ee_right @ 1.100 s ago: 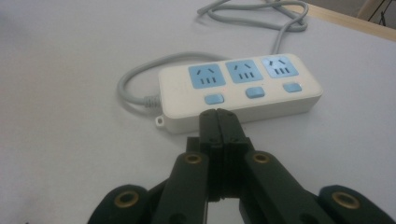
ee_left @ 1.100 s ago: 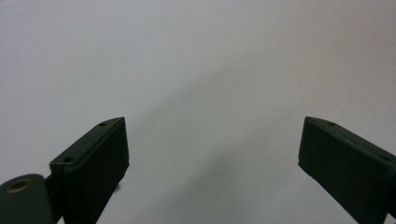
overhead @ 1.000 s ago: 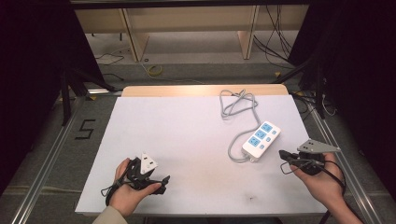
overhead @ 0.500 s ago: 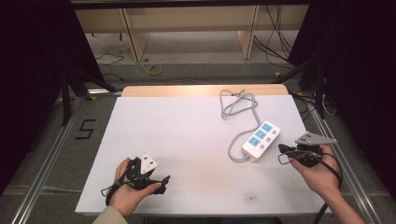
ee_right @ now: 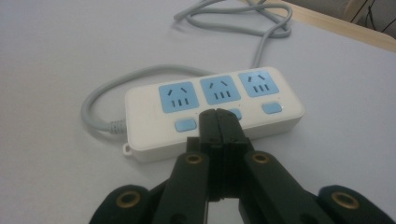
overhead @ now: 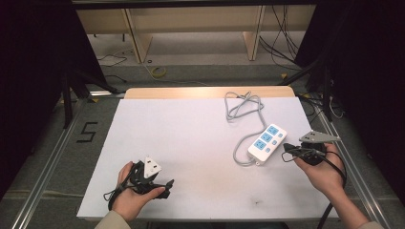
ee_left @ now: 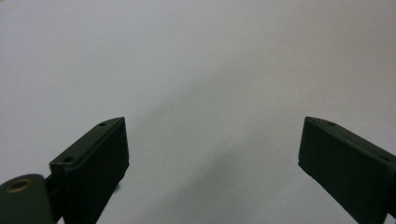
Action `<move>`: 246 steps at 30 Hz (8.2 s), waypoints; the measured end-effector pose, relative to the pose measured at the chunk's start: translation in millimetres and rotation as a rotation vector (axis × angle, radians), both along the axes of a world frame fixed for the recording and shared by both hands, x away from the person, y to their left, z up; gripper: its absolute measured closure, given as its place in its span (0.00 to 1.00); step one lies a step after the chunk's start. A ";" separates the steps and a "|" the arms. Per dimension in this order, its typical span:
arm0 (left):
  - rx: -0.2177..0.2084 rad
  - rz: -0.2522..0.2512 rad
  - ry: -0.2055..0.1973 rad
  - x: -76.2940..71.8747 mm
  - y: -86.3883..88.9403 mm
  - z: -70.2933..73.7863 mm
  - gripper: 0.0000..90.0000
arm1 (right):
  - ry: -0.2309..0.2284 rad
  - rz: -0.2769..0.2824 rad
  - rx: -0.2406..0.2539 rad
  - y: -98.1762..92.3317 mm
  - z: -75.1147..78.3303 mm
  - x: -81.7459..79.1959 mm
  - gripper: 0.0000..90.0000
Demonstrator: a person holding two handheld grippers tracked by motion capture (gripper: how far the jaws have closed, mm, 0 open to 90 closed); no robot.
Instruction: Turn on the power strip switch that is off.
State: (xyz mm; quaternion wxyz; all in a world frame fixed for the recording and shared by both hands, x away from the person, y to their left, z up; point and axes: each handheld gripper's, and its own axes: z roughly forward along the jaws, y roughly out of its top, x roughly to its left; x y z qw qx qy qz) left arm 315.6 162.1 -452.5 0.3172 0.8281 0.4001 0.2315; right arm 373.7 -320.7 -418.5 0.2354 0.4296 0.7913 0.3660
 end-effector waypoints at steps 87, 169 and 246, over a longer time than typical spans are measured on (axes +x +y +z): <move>-0.001 -0.002 0.000 0.4 -1.1 -0.9 0.09 | 0.112 -0.033 -0.039 11.5 -13.5 66.3 1.00; 0.011 -0.013 0.000 0.9 -2.1 -1.8 0.09 | 0.252 -0.009 -0.104 19.5 -23.1 87.8 1.00; 0.012 -0.020 0.010 3.5 -6.9 -4.1 0.09 | 0.362 0.020 -0.225 30.2 -17.1 101.9 1.00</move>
